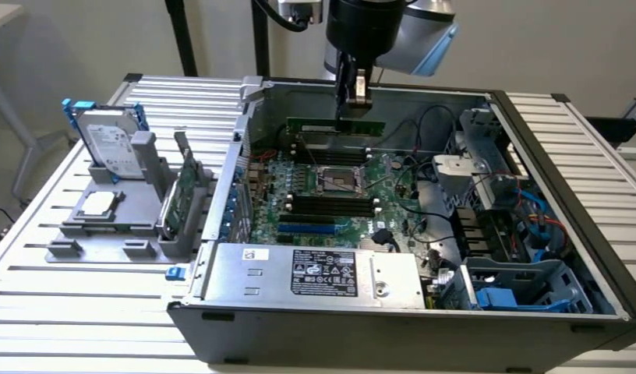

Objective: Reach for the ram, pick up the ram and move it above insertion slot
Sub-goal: 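Pick up the ram and move it above insertion slot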

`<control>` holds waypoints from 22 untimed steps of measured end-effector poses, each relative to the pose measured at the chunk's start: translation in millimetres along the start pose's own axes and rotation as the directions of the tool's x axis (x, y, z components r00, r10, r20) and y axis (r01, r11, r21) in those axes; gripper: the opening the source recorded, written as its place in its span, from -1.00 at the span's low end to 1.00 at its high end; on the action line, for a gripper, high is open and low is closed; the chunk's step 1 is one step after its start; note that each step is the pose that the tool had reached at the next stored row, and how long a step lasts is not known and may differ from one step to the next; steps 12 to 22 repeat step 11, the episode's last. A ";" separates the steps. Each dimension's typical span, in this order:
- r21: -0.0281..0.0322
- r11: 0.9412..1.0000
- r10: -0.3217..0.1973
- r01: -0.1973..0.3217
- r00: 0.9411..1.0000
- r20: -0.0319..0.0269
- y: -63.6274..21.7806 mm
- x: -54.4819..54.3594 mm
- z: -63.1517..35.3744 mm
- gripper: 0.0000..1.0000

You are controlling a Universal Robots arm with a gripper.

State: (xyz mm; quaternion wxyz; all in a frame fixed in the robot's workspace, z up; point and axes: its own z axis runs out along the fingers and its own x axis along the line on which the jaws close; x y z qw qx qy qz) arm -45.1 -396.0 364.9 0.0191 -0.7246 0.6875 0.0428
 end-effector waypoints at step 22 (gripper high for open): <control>0.000 1.000 0.000 0.000 1.000 0.000 0.0 0.0 0.0 -0.73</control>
